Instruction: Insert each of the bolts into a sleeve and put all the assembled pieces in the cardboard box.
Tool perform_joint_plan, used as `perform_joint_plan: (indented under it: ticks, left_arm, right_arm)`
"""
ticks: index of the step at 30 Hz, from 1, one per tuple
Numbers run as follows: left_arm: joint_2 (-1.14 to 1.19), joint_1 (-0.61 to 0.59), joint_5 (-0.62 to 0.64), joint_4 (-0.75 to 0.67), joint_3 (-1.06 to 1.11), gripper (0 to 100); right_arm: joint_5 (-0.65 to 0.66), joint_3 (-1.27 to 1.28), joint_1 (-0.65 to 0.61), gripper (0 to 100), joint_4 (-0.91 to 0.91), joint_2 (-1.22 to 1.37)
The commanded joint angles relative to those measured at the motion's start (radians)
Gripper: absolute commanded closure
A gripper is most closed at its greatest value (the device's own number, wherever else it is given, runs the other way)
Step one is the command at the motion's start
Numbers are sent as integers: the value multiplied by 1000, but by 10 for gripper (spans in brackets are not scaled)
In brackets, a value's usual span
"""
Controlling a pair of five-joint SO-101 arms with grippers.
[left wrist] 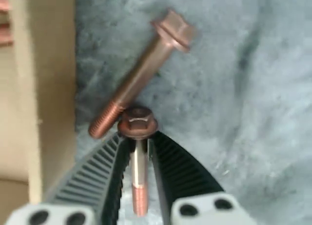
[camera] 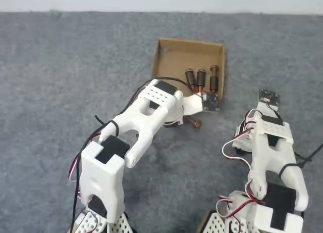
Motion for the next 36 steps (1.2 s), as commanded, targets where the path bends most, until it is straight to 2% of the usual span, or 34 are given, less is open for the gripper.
perform_joint_plan:
  ticks: [1,7,11,16,22,27,29,32,36]
  left_arm:
    - [-15,26,321,8,-54,989]
    - [-15,17,611,31,-62,989]
    - [-18,15,732,75,-77,989]
    - [-140,15,779,81,-24,990]
    - [-388,15,781,-55,196,989]
    - [-522,15,787,-100,300,988]
    - [-562,9,835,-115,328,988]
    - [-617,-55,913,-161,367,988]
    - [-677,-199,993,-250,417,988]
  right_arm:
    - [14,0,-16,991,-15,-33]
    - [14,0,-15,991,-15,-33]
    - [14,0,-15,991,-15,-33]
    - [14,0,-15,991,-15,-33]
    - [14,0,-15,991,-15,-33]
    - [14,0,-15,991,-15,-33]
    - [14,0,-15,991,-15,-33]
    - [14,0,-15,991,-15,-33]
    - [12,0,-15,991,-15,-33]
